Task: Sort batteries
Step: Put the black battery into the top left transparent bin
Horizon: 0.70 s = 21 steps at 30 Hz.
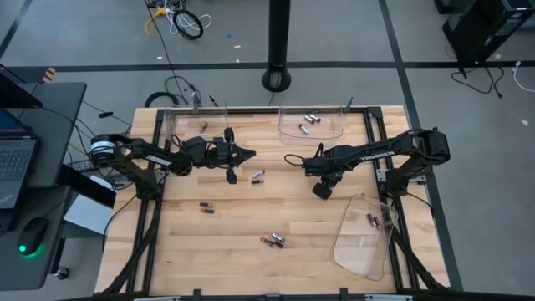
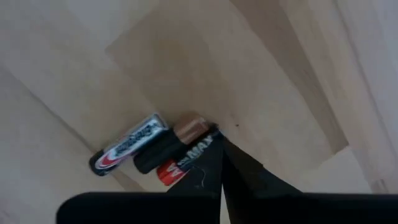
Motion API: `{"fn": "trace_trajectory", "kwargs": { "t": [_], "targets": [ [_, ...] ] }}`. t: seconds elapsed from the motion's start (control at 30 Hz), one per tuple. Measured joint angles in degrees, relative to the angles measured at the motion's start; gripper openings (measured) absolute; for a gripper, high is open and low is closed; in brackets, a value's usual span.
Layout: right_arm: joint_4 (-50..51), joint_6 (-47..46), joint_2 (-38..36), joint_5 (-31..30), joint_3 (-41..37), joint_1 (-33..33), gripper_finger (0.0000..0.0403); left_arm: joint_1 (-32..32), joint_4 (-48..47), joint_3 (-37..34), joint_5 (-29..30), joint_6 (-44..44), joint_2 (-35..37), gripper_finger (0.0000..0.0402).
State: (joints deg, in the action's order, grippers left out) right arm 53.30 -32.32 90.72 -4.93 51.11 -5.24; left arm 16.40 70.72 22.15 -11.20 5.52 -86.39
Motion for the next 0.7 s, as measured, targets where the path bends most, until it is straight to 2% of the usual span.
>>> {"fn": "trace_trajectory", "kwargs": {
  "t": [0.4,0.7],
  "targets": [
    [-0.93,-0.06,0.0,0.42,-0.13,0.57,0.0009,0.0,0.0,0.0,0.0,0.0,0.0,0.003],
    [-2.11,-1.13,0.09,1.42,-3.52,0.55,0.0007,-0.01,0.02,0.0,0.0,0.04,0.0,0.003]
  ]
}}
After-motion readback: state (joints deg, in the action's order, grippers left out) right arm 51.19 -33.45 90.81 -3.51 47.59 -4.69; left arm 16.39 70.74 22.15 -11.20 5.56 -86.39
